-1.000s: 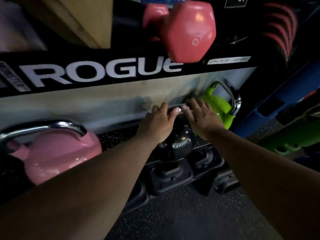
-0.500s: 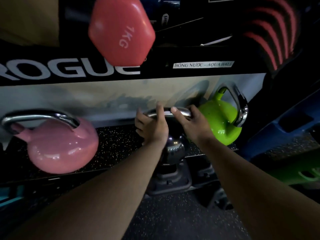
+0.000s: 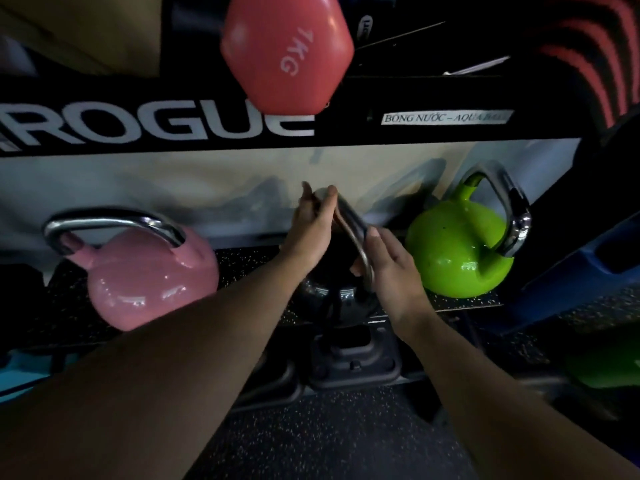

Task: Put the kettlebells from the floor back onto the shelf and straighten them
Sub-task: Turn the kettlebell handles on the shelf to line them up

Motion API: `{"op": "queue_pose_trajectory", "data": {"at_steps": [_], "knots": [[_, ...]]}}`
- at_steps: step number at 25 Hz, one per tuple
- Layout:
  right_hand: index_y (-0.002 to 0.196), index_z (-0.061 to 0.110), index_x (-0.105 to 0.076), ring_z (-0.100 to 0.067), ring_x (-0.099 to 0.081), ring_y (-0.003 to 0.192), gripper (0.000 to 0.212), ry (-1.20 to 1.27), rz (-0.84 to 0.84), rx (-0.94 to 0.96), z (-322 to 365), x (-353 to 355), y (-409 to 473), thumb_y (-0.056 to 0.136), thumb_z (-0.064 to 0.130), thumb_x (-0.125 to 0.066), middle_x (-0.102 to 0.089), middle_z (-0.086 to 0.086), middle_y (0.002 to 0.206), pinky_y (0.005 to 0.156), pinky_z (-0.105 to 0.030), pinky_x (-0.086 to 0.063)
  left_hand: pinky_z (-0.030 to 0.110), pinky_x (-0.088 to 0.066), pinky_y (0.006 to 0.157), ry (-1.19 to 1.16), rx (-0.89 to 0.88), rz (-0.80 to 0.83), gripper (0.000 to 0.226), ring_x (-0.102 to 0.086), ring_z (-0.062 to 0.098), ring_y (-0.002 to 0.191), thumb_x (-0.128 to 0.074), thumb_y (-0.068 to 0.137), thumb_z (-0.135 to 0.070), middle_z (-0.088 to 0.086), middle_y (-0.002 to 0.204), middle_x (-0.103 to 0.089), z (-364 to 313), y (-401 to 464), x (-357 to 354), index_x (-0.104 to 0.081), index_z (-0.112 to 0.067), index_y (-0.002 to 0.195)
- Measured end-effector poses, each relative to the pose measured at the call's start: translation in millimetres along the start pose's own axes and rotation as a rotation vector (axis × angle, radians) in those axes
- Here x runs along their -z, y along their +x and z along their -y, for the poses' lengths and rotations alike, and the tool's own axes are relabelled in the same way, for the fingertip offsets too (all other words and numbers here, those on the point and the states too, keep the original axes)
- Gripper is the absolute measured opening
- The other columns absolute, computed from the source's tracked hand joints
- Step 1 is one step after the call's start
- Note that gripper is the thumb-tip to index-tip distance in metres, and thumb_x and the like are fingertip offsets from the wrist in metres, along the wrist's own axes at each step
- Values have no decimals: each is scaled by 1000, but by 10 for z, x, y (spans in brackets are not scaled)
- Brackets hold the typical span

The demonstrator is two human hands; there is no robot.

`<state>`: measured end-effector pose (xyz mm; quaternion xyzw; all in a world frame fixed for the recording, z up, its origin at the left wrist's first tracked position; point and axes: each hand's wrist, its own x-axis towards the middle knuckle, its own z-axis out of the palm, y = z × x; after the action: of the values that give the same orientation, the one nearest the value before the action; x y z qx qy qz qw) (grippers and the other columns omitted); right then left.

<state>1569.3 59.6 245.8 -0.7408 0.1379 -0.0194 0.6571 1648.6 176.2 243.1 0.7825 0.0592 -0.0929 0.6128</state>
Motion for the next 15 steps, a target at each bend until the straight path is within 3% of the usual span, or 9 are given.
{"op": "queue_pose_trajectory", "data": {"at_steps": [2, 4, 6, 7, 8, 10, 13, 15], "knots": [[118, 29, -67, -19, -69, 79, 29, 59, 33, 3, 11, 22, -5, 103, 37, -44, -73, -4, 95, 70, -31, -52, 36, -33, 108, 6, 14, 8, 74, -53, 20, 127, -33, 91, -78, -4, 141, -53, 43, -110, -47, -26, -37, 153], [129, 34, -62, -23, -68, 82, 34, 66, 23, 9, 25, -32, 37, 103, 41, -41, -73, -12, 98, 76, -35, -55, 52, -37, 112, 14, 19, -25, 90, -58, 23, 126, -31, 74, -95, 0, 136, -63, 147, -106, -110, -27, -45, 148], [137, 36, -55, -11, -64, 72, 38, 59, -1, -5, 10, -178, 8, 104, 42, -37, -71, -8, 101, 67, -25, -52, 35, -45, 107, -6, -7, 46, 81, -61, 9, 122, -33, 86, -83, 2, 132, -64, 79, -76, -26, -23, -37, 153], [141, 36, -51, -1, -62, 69, 40, 65, -4, -13, -5, -248, -34, 105, 42, -35, -68, -1, 110, 63, -17, -50, 24, -44, 104, -21, -24, 95, 73, -59, 3, 124, -33, 96, -70, 2, 136, -60, 29, -56, 19, -19, -32, 157], [143, 37, -47, 5, -60, 66, 41, 75, -1, -21, -16, -304, -79, 105, 42, -34, -65, 4, 119, 61, -11, -48, 23, -39, 105, -37, -27, 121, 69, -52, 7, 134, -31, 101, -61, 4, 147, -52, 3, -28, 50, -13, -30, 160], [143, 37, -48, 3, -61, 68, 41, 107, -10, -28, -38, -340, -92, 105, 42, -34, -65, 3, 124, 64, -14, -51, 42, -25, 119, -27, -5, 142, 73, -36, 25, 148, -28, 96, -73, 1, 163, -34, 17, 5, 70, -8, -41, 159], [134, 33, -59, -14, -71, 86, 38, 205, -56, -28, 19, -310, 40, 103, 43, -38, -71, 0, 116, 82, -39, -58, 71, -25, 113, 12, 36, 108, 82, -45, 45, 138, -22, 70, -99, 4, 152, -50, 107, 38, 8, -13, -65, 145], [138, 35, -55, -18, -71, 81, 39, 224, -48, -44, 67, -374, 96, 104, 42, -37, -71, 2, 116, 69, -40, -60, 83, -25, 103, 10, 72, 87, 75, -51, 57, 127, -24, 63, -104, 9, 140, -61, 228, 174, -58, -20, -78, 133]]}}
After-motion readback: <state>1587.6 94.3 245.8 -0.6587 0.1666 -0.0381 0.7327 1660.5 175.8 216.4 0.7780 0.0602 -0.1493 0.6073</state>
